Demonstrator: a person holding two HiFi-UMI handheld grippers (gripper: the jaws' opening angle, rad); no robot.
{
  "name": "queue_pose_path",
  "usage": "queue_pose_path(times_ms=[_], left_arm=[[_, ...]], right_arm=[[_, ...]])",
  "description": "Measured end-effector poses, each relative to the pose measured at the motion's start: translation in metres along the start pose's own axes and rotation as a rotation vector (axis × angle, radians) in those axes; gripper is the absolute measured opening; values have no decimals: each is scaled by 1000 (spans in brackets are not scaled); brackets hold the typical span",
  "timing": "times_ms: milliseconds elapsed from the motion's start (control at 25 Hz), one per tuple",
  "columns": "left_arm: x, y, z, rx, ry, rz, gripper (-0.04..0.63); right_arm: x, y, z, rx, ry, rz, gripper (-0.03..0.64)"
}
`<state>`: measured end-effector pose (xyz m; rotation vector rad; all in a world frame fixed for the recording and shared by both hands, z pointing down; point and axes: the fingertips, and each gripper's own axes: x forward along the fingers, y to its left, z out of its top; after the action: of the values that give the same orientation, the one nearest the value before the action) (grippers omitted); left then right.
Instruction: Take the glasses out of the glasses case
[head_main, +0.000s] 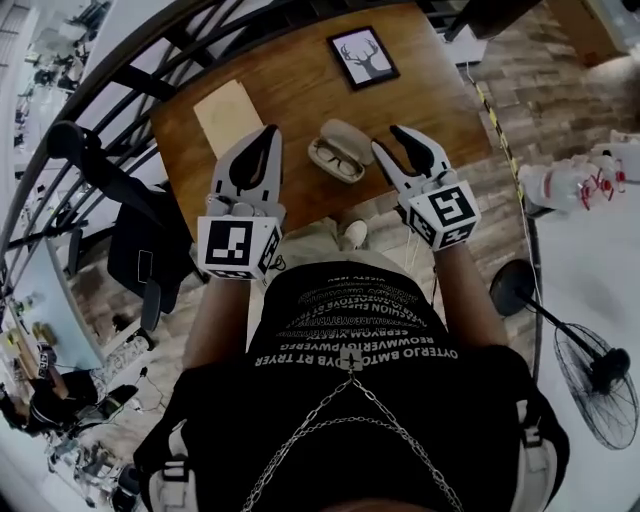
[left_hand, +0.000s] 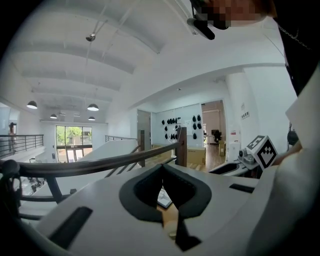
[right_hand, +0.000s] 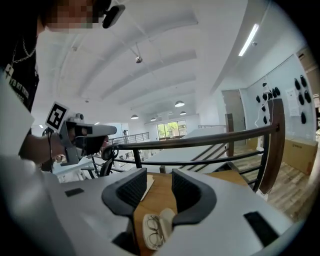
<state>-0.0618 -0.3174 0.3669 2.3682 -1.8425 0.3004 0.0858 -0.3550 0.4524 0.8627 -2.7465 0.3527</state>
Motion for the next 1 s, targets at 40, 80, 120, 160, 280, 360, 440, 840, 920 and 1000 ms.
queue_pose_path(times_ms=[40, 80, 120, 160, 280, 360, 440, 840, 920, 1000], left_arm=[[3, 0, -1, -1, 1, -8, 25], [7, 0, -3, -1, 3, -16, 25], [11, 0, -5, -1, 6, -24, 25], [13, -1, -7, 0, 11, -34, 25], [19, 1, -11, 4, 22, -54, 25], [22, 5, -11, 13, 25, -53, 25], [25, 9, -12, 32, 28, -51, 25], [27, 28, -26, 23, 51, -63, 25], [26, 35, -29, 17, 57, -55, 25], [24, 41, -31, 13, 64, -46, 25]], right_arm=[[4, 0, -7, 3, 19, -1, 153], [7, -1, -13, 6, 37, -4, 153], [10, -2, -20, 10, 53, -8, 153], [12, -4, -26, 20, 66, -13, 153], [20, -6, -41, 70, 86, -20, 153], [26, -5, -49, 88, 99, -16, 153], [31, -3, -58, 93, 119, -14, 153], [72, 2, -124, 165, 254, 9, 153], [80, 4, -138, 160, 290, 12, 153], [87, 5, -151, 158, 322, 16, 153]])
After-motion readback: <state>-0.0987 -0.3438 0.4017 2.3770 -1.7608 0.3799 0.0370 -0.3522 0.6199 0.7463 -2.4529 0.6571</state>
